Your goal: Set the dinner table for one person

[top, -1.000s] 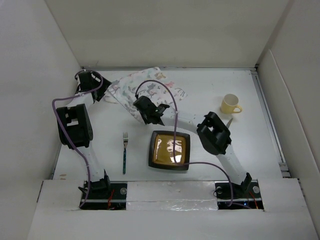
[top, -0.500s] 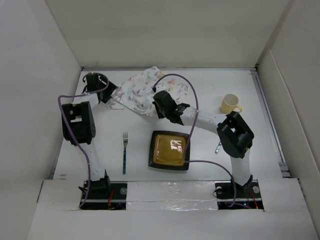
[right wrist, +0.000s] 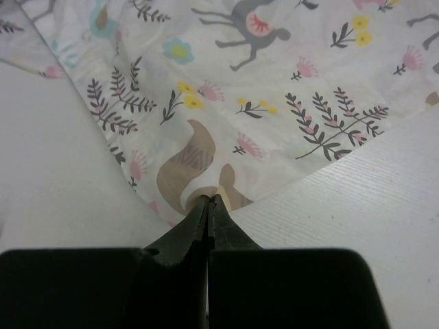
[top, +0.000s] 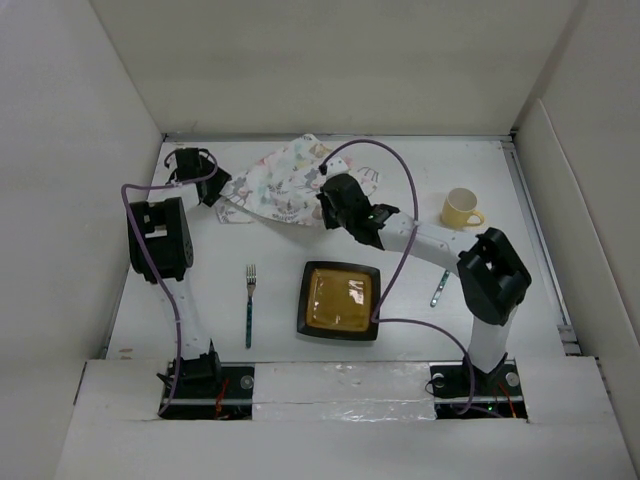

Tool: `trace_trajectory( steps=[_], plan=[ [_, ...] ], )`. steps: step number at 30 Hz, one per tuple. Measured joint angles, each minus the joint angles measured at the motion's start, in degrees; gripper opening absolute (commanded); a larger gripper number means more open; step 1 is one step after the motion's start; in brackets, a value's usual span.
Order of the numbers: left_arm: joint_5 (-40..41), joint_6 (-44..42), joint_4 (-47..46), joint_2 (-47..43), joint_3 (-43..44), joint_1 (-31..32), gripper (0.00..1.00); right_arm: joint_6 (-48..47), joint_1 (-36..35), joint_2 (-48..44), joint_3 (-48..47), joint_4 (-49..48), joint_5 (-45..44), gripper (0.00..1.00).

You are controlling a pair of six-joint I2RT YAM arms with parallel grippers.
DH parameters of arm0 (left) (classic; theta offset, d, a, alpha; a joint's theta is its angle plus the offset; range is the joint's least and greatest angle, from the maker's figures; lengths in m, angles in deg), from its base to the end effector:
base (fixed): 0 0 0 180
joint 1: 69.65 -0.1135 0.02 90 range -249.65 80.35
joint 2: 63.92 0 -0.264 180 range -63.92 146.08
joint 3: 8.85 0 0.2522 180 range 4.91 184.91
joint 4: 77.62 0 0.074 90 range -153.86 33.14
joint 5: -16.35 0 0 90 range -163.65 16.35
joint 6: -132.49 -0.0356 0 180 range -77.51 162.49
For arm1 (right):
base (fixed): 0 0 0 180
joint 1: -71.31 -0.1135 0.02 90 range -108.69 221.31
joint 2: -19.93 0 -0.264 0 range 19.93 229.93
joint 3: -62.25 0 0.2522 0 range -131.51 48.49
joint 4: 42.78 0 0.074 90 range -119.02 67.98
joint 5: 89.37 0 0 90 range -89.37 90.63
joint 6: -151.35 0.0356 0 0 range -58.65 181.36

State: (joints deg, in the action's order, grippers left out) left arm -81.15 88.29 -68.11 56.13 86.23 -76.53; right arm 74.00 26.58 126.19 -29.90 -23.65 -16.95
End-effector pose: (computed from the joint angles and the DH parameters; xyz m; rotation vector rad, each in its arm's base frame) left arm 0.4681 0.0518 0.1737 -0.9140 2.0183 -0.5251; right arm 0.3122 0.2941 0.2463 -0.4164 2.0908 0.2628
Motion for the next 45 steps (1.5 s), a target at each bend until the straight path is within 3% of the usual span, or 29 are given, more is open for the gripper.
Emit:
trace_trajectory(
  steps=[3,5,7,13,17,24,27,30,33,34,35,37,40,42,45],
  plan=[
    [0.02,0.17,0.17,1.07,1.38,0.0,0.42,0.0,0.52,-2.36,1.22,-0.87,0.07,0.0],
    [-0.31,0.66,-0.02,1.53,1.57,0.0,0.16,0.02,0.83,-3.32,1.79,-1.14,0.09,0.0],
    [-0.79,1.18,-0.33,1.7,1.57,0.0,0.0,0.02,1.01,-3.93,2.36,-1.4,0.26,0.0],
    [-2.36,1.77,-2.8,0.39,0.37,0.11,0.0,-0.44,2.05,-4.24,2.54,-1.46,0.74,0.0],
    [-2.82,2.58,-2.91,-4.9,0.33,0.9,0.0,-1.92,6.64,-4.44,1.79,-2.01,3.1,0.0],
    [-0.85,0.81,-0.83,-13.25,19.06,7.85,0.0,-4.5,20.52,-0.17,-25.64,5.97,7.56,0.0],
    [0.57,-1.36,-1.77,-21.2,20.44,11.37,0.0,-4.98,23.8,-3.26,-30.51,5.73,9.9,0.0],
    [1.95,-2.93,-6.43,-31.45,15.02,12.81,0.0,-5.35,24.96,-9.11,-28.76,5.6,12.72,0.0],
    [3.87,-2.62,-14.19,-43.34,-0.55,12.15,0.0,-5.2,24.92,-16.96,-17.92,1.77,16.35,0.0],
    [4.81,-2.21,-16.09,-46.21,-6.47,11.96,0.13,-4.55,24.87,-18.67,-14.47,-1.6,18.64,0.0],
    [5.77,-1.73,-17.49,-49.0,-12.98,11.89,0.13,-4.52,24.7,-21.44,-7.58,-1.6,18.75,0.0],
    [7.15,-0.74,-21.09,-51.34,-23.06,11.82,0.39,-3.37,24.81,-23.58,2.43,-4.72,19.69,0.0],
    [7.85,0.9,-22.8,-48.35,-34.18,11.69,0.49,-1.03,26.08,-22.97,15.02,-6.1,19.71,0.0],
    [7.82,1.86,-21.94,-44.54,-39.63,11.69,0.5,0.33,26.84,-21.24,20.37,-5.66,19.06,0.0],
    [8.46,2.67,-19.43,-43.98,-45.72,11.78,0.59,2.1,27.47,-20.33,26.21,-5.11,17.27,0.0]
  ],
)
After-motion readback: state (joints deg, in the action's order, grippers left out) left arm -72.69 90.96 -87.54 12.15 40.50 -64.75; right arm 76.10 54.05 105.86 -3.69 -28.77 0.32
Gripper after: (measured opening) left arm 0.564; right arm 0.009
